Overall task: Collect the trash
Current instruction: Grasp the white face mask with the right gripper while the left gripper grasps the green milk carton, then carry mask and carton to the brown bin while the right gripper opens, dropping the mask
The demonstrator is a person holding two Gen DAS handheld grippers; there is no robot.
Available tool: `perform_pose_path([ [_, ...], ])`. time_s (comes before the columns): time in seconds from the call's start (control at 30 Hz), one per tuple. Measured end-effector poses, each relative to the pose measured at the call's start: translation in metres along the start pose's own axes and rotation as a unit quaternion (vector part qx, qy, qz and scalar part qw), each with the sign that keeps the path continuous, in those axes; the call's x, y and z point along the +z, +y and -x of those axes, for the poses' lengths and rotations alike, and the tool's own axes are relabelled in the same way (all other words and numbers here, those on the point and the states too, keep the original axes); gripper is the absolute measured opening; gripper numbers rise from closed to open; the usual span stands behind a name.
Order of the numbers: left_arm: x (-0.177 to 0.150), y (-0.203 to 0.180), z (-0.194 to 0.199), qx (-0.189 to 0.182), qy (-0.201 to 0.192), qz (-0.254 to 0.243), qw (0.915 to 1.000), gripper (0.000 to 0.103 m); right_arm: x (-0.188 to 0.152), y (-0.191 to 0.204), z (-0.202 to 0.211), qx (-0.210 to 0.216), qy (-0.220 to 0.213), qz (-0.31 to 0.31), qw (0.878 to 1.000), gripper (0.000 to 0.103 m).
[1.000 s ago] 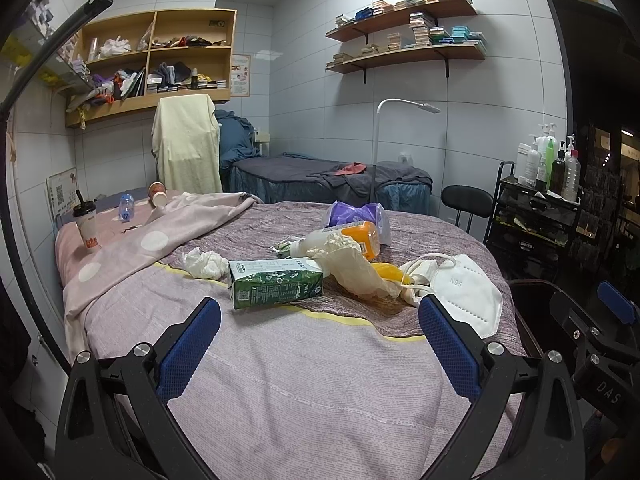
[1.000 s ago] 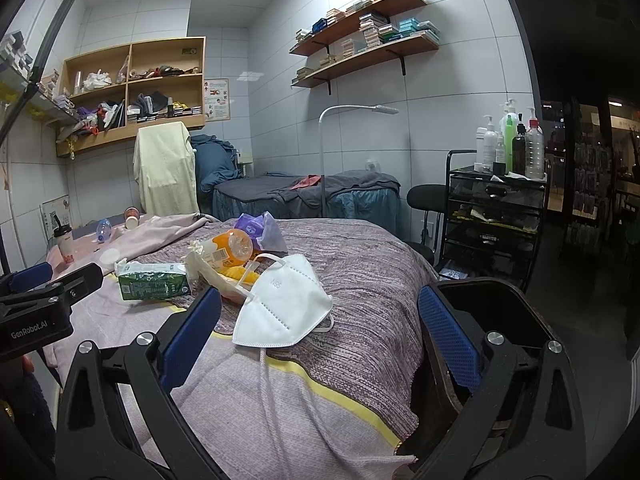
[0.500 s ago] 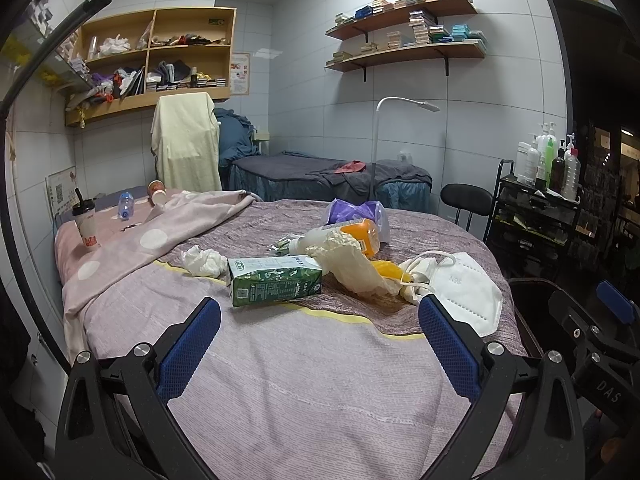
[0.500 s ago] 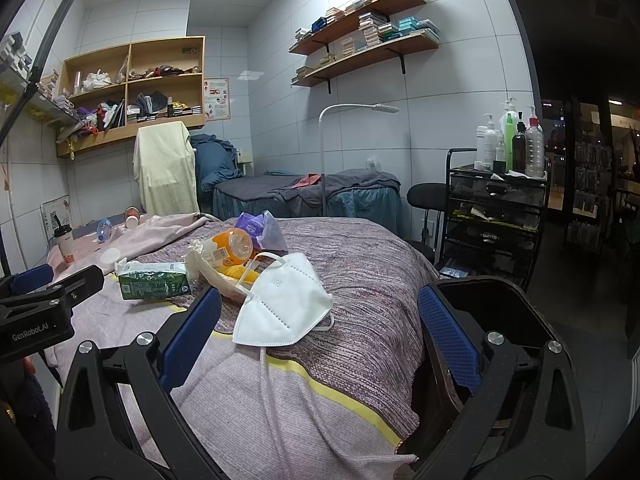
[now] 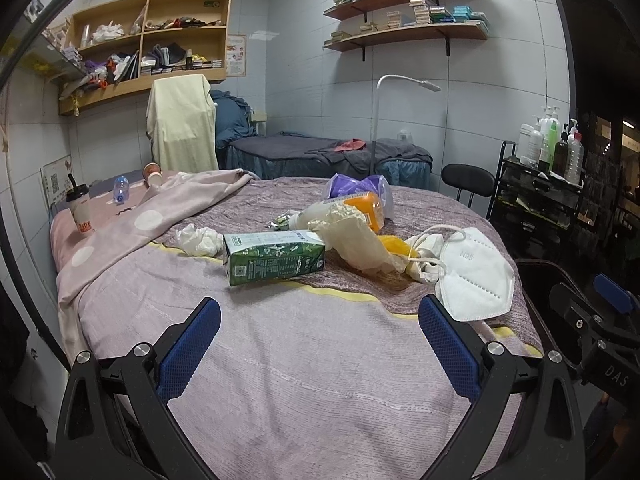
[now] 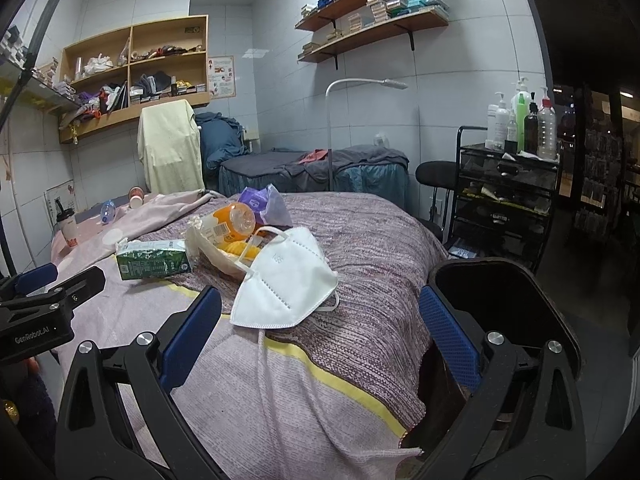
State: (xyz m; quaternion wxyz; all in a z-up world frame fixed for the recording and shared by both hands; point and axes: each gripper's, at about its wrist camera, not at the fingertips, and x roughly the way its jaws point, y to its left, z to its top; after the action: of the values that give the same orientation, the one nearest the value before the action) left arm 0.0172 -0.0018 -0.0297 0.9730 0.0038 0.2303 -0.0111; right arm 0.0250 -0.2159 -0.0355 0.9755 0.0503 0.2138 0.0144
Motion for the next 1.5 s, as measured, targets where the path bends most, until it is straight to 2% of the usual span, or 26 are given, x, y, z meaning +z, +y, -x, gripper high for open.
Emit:
perform_pose_path([
  [0.2, -0.001, 0.015, -0.022, -0.010, 0.046, -0.016, 0.9988, 0.097, 0.002, -0.015, -0.038, 0.030, 0.080, -0.023, 0.996, 0.097],
  [0.33, 0.009, 0.029, -0.040, -0.021, 0.063, -0.041, 0.9969, 0.097, 0.009, -0.022, -0.071, 0.067, 0.132, -0.047, 0.988, 0.097],
  [0.47, 0.026, 0.044, -0.058, -0.039, 0.080, -0.057, 0.9944, 0.097, 0.018, -0.024, -0.097, 0.082, 0.157, -0.060, 0.982, 0.097],
  [0.53, 0.034, 0.049, -0.070, -0.059, 0.097, -0.062, 0.9915, 0.097, 0.023, -0.024, -0.109, 0.093, 0.170, -0.065, 0.979, 0.097],
  [0.63, 0.043, 0.054, -0.087, -0.064, 0.114, -0.081, 0.9880, 0.097, 0.028, -0.022, -0.122, 0.108, 0.184, -0.068, 0.975, 0.090],
  [0.7, 0.050, 0.058, -0.099, -0.074, 0.127, -0.092, 0.9849, 0.097, 0.028, -0.021, -0.132, 0.105, 0.198, -0.065, 0.972, 0.080],
  [0.9, 0.069, 0.061, -0.142, -0.106, 0.183, -0.144, 0.9668, 0.097, 0.025, -0.020, -0.145, 0.137, 0.215, -0.073, 0.964, 0.046],
  [1.0, 0.072, 0.054, -0.163, -0.111, 0.211, -0.182, 0.9540, 0.097, 0.024, -0.020, -0.145, 0.146, 0.214, -0.074, 0.963, 0.036],
  [1.07, 0.072, 0.049, -0.177, -0.126, 0.237, -0.200, 0.9424, 0.097, 0.024, -0.020, -0.144, 0.149, 0.211, -0.074, 0.963, 0.034],
  [1.17, 0.067, 0.043, -0.194, -0.128, 0.272, -0.223, 0.9274, 0.097, 0.023, -0.022, -0.143, 0.147, 0.209, -0.076, 0.964, 0.032],
  [1.27, 0.060, 0.036, -0.202, -0.122, 0.286, -0.248, 0.9173, 0.091, 0.024, -0.022, -0.141, 0.145, 0.205, -0.072, 0.965, 0.032],
  [1.33, 0.058, 0.032, -0.205, -0.124, 0.291, -0.260, 0.9123, 0.075, 0.025, -0.022, -0.141, 0.144, 0.203, -0.071, 0.966, 0.031],
  [1.43, 0.055, 0.031, -0.202, -0.135, 0.293, -0.261, 0.9099, 0.057, 0.025, -0.021, -0.140, 0.145, 0.200, -0.071, 0.966, 0.031],
  [1.5, 0.054, 0.031, -0.196, -0.142, 0.291, -0.255, 0.9109, 0.051, 0.025, -0.022, -0.139, 0.146, 0.197, -0.074, 0.967, 0.030],
])
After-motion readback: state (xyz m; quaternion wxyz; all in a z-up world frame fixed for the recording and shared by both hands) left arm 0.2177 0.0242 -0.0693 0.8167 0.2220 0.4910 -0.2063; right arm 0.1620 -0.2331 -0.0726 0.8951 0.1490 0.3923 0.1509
